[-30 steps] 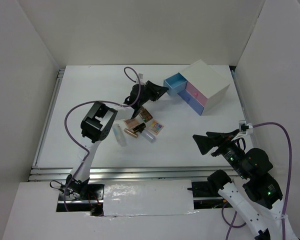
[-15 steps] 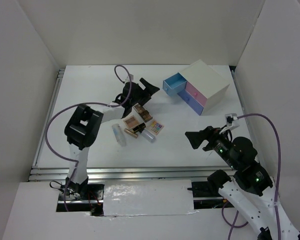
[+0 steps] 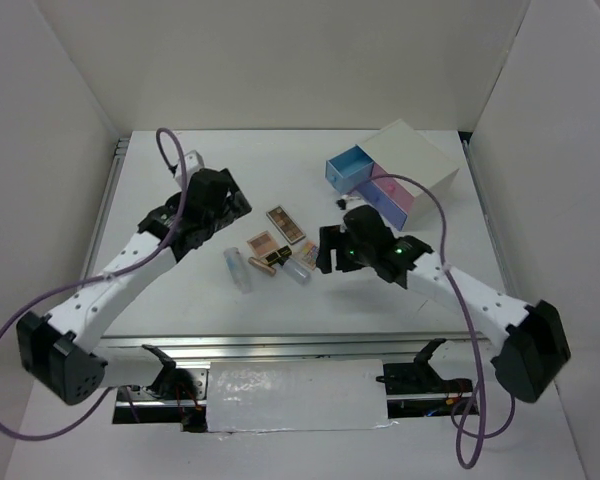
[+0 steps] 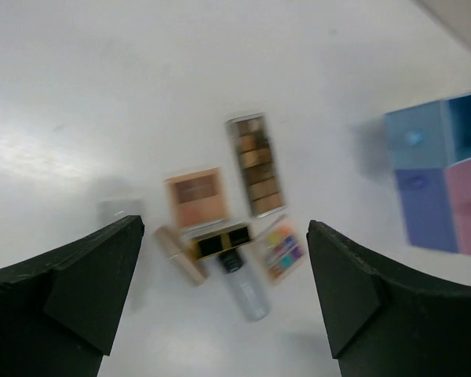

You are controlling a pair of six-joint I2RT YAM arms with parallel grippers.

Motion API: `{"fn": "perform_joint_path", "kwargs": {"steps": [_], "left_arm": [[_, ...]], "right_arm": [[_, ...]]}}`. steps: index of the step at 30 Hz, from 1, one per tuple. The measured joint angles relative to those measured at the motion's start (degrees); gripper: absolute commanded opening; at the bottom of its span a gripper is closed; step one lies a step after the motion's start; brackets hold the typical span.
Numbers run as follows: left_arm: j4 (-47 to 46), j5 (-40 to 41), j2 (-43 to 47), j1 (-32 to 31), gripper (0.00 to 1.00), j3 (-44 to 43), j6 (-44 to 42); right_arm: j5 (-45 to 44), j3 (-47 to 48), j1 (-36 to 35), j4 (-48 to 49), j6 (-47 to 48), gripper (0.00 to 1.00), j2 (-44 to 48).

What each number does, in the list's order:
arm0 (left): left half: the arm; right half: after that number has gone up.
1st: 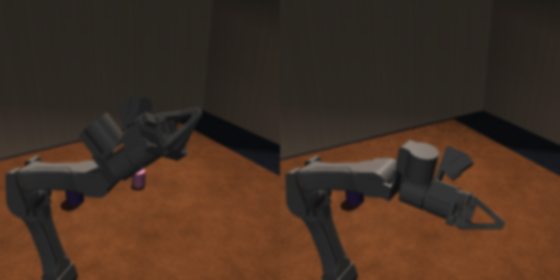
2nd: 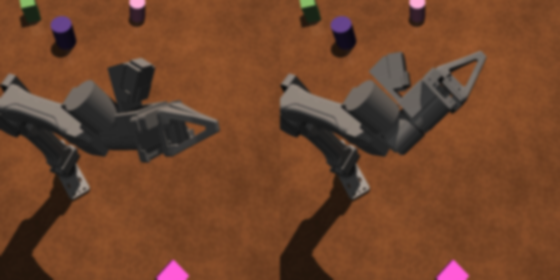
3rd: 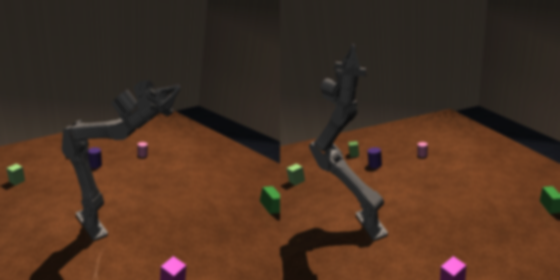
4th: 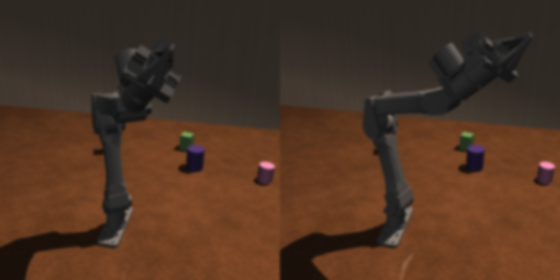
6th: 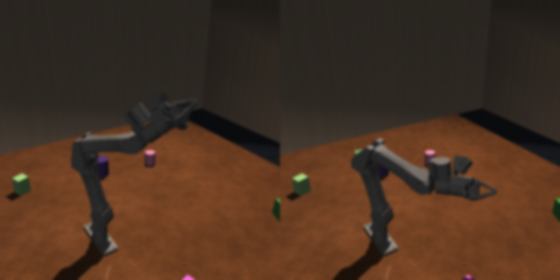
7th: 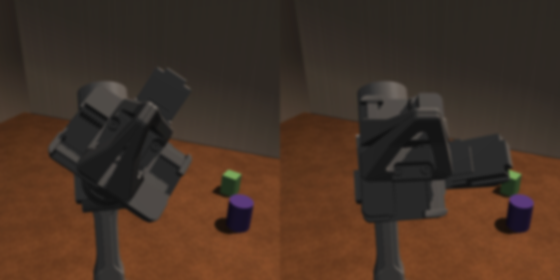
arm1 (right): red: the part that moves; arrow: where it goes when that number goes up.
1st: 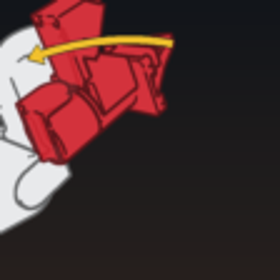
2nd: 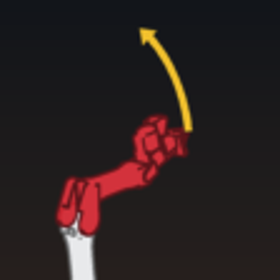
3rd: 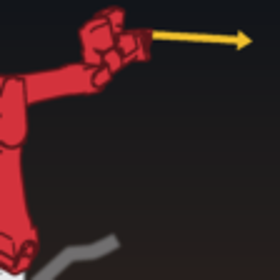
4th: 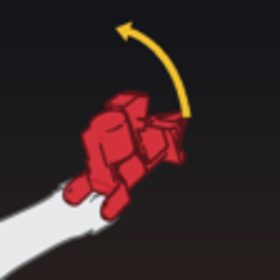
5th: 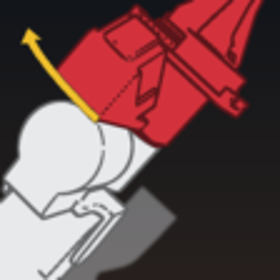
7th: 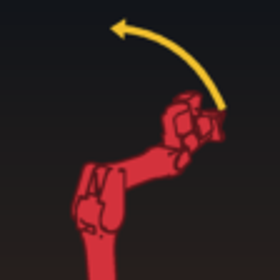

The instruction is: Organize the makeup

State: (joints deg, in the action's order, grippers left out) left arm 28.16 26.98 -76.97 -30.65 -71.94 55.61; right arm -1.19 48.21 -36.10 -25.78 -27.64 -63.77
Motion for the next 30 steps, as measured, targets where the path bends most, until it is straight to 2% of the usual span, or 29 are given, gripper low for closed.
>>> {"fn": "perform_joint_path", "kwargs": {"steps": [3,4,11,16,19,25,30], "left_arm": [[10.38,3.21,7.67,-0.13,0.99,2.82,-2.45],[13.27,4.17,10.05,-0.13,0.99,3.41,-3.43],[24.79,12.72,28.09,0.63,0.99,9.01,-8.98],[25.73,14.99,37.77,0.98,0.99,12.74,-10.73],[25.22,14.93,39.82,1.36,0.99,13.49,-12.11],[24.06,13.33,36.5,1.38,1.0,13.75,-13.92],[23.43,11.93,35.82,1.38,0.99,14.38,-15.19]], "right_arm": [[-0.22,6.03,-5.6,1.97,6.1,0.61,-10.23],[-0.46,7.96,-7.04,2.73,7.72,0.59,-13.11],[-2.51,25.79,-12.5,4.59,14.99,0.6,-34.67],[-1.77,35.63,-13.97,2.91,17.77,0.61,-45.88],[-1.31,41.05,-15.34,1.4,19.26,0.62,-50.88],[-0.98,48.92,-18.14,-1.46,21.33,0.62,-57.75],[-1.62,50.47,-18.4,-2.16,21.59,0.61,-59.74]]}}
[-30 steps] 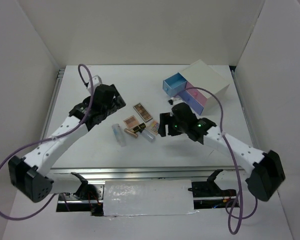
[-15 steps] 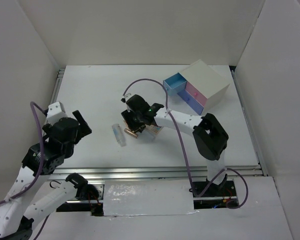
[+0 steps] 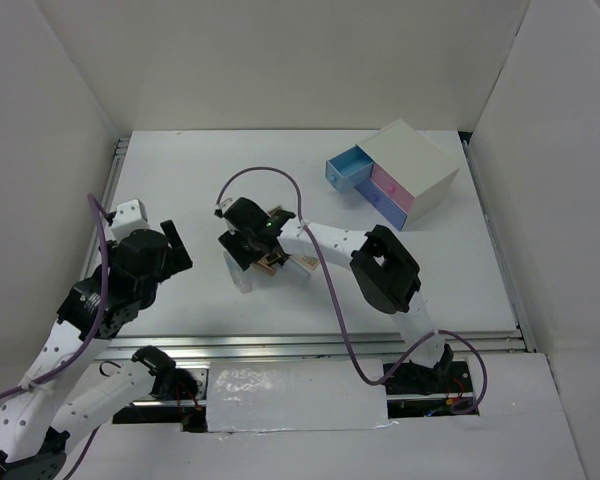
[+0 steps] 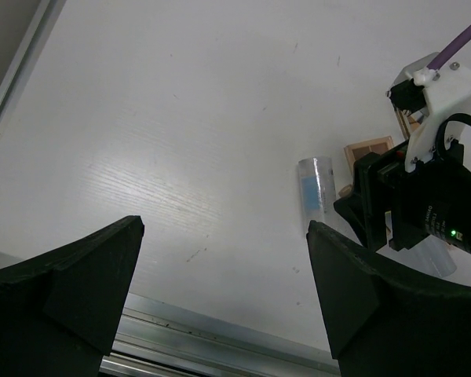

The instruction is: Organize the makeup

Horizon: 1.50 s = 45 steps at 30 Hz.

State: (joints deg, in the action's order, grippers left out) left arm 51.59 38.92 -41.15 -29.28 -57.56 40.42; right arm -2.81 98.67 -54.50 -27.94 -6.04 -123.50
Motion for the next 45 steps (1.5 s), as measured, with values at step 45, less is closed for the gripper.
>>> {"fn": "perform_joint_path", "kwargs": {"steps": [45], "left_arm": [[-2.16,-2.38,0.92,0.66,0.99,0.11,-1.49]], "right_arm": [[-0.68,-8.94,5.14,0.37,-1.86,0.31,15.54]]}}
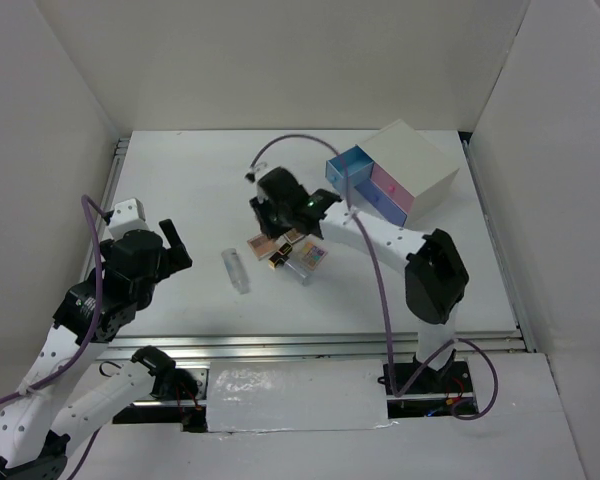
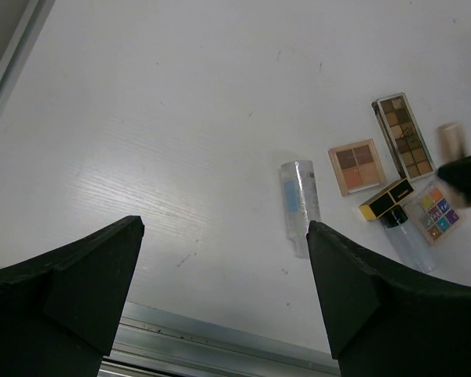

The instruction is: Organize the makeup

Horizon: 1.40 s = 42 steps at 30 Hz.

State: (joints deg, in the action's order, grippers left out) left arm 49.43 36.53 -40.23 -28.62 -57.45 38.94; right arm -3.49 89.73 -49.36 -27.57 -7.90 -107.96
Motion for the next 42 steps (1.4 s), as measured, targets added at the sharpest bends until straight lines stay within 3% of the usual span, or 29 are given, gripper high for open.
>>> {"fn": "perform_joint_path", "kwargs": {"steps": [8,11,27,37,42], "left_arm": [[-0.17,-0.48,0.24,0.07,0.99,0.15,-0.02],[-0.17,-0.57,0.09,0.35,0.99,0.15,-0.02],[-0.24,-1.84,0.09,0.48,0.99,0.24,-1.27],[-0.66,-2.34,0.09,0.48,0.99,0.24,-1.4],[-0.68,-2.36,0.07,0.48,0.99,0.24,-1.44]], "right_arm": [[-5.42,14.56,25.66,-0.37,-8.24,0.32,1.18],[-10.03,17.46,31.74,-0.79,-13.18,0.32,-0.17],[-12.11,15.96,32.92,-0.35,-28.15,0.4,-3.76],[-10.64,15.23,32.87,0.48,-29.62,0.5,-5.01],[-7.21,14.47,32.02,1.49,-25.51,0.55,-3.65]]}}
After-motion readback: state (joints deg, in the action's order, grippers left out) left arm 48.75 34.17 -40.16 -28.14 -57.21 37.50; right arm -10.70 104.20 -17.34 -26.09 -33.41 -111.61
